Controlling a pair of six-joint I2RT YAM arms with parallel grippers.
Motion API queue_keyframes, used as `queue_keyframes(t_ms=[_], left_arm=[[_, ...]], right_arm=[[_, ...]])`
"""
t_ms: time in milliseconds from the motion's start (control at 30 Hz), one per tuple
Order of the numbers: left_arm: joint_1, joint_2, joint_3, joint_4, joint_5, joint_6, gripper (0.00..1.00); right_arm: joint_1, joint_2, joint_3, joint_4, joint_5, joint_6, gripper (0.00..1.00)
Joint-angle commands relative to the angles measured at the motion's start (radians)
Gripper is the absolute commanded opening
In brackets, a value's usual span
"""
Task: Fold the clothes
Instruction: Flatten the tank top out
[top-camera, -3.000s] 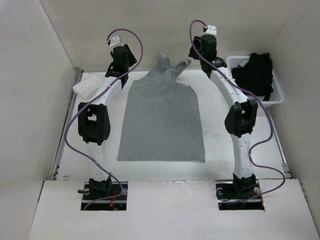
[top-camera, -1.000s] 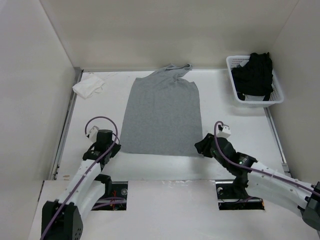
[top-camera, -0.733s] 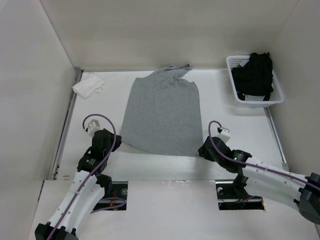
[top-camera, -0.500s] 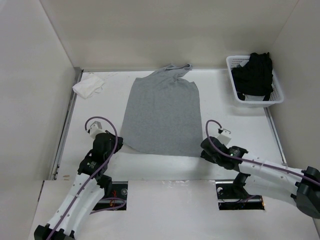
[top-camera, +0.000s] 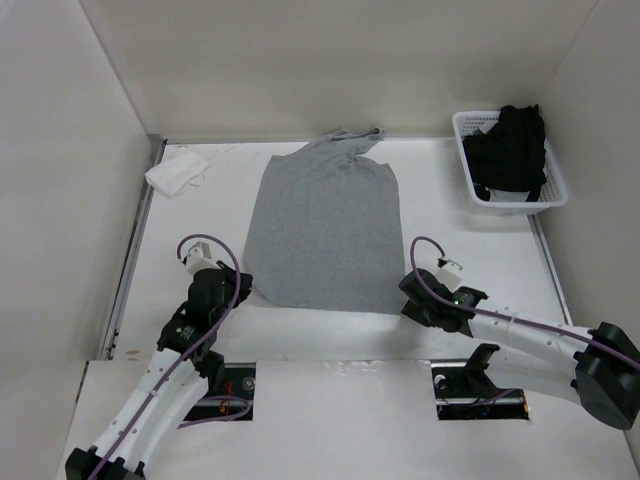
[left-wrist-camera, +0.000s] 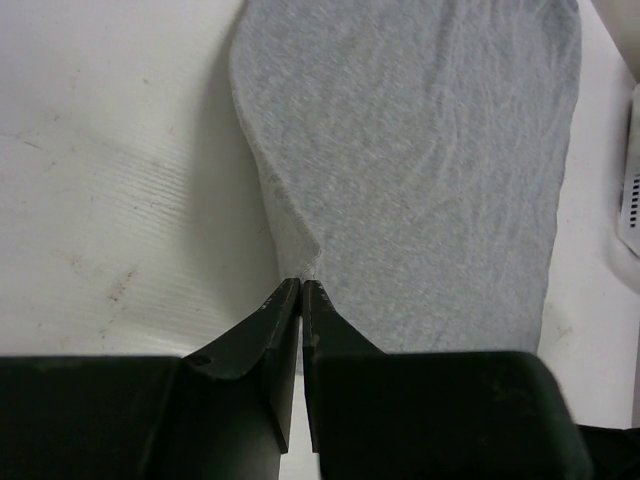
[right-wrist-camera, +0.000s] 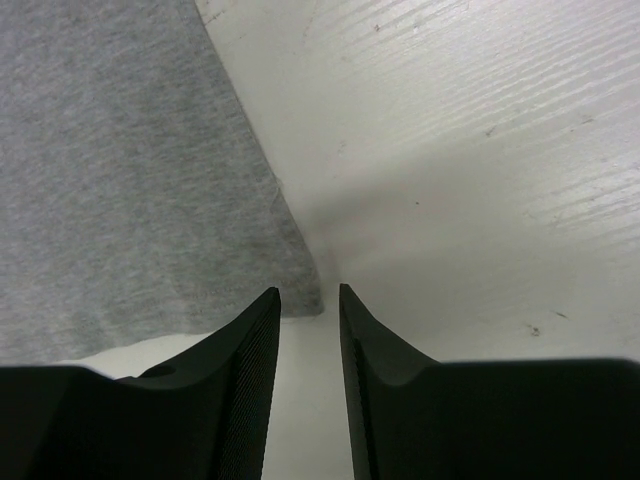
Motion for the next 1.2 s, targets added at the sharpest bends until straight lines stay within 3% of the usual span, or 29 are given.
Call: queue_keyframes(t_ms=[0,300,467,600,767,933,1033,1167], left_arm=[[-0.006,-0.012,-0.01,0.056,0.009,0.018,0.04],[0.003,-0.013,0.004,0.059,0.012,0.02,0.04],[0.009,-0.013,0.011,0.054,0.013,0.018,0.04],[0.018,-0.01,0.083,0.06,0.013,0.024,0.03],[0.021,-0.016,0.327,0.086,-0.003,0.018,0.01],[0.024,0.044,0.647,0.166,-0.054,0.03,0.01],[0.032,0.111,0.856,0.236,-0.066,0.073,0.01],[0.044,0.223,1.13,0.263,-0.074,0.13,0.01]], right_arm=[[-0.013,-0.005,-0.014,0.062,-0.02,0.04,0.33],[-0.033,0.044,-0.028,0.12,-0.049,0.034,0.26],[-0.044,0.013,-0.028,0.135,-0.006,0.027,0.04],[-0.038,-0.119,0.076,0.062,0.109,-0.069,0.0],[0.027,-0.24,0.448,-0.143,0.291,-0.311,0.0],[0.195,-0.196,0.963,-0.201,0.533,-0.636,0.0],[0.315,-0.118,1.226,-0.109,0.672,-0.877,0.0],[0.485,-0.021,1.466,0.234,0.772,-1.335,0.0]])
